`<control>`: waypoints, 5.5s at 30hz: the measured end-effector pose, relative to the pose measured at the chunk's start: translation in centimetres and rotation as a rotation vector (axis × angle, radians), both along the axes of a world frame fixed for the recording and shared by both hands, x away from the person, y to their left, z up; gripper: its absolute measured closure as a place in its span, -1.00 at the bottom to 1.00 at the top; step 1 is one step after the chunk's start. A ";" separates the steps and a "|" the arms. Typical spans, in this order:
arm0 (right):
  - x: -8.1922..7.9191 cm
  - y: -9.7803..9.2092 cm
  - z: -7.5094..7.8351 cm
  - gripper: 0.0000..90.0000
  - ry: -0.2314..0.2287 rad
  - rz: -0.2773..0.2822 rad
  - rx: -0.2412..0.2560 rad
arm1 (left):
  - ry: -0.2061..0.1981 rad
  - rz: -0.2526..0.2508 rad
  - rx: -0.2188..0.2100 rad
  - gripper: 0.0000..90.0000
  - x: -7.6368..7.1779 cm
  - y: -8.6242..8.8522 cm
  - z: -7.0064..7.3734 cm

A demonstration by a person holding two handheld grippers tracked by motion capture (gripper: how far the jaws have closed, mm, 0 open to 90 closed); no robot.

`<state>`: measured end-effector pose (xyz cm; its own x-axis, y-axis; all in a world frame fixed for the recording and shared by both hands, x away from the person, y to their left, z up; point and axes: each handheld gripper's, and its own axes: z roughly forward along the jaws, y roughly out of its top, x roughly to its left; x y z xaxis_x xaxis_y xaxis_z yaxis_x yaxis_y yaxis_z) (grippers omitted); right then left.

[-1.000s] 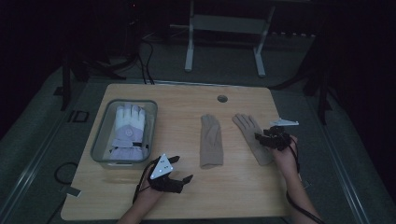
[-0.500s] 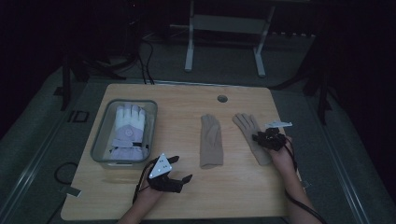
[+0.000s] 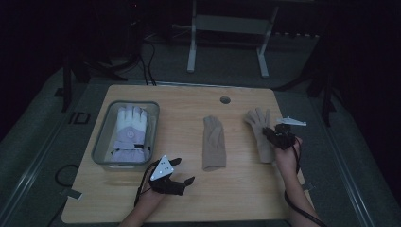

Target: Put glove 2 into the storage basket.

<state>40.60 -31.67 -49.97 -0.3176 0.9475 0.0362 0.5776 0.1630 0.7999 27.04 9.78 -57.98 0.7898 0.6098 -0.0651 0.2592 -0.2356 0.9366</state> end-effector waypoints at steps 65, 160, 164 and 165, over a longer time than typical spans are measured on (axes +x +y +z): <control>-2.7 11.3 3.2 0.84 -0.031 0.032 0.142 | -0.013 0.038 -0.003 -0.70 -0.4 0.1 0.0; 6.9 14.7 -4.7 0.09 0.330 0.257 0.102 | 0.088 -0.102 0.475 -0.21 6.2 -11.9 1.4; 7.2 14.7 -4.7 0.24 0.344 0.261 0.112 | 0.082 -0.080 0.489 0.13 6.4 -12.1 1.6; 7.2 14.7 -4.6 0.27 0.346 0.262 0.114 | 0.079 -0.075 0.496 0.22 6.5 -12.1 1.6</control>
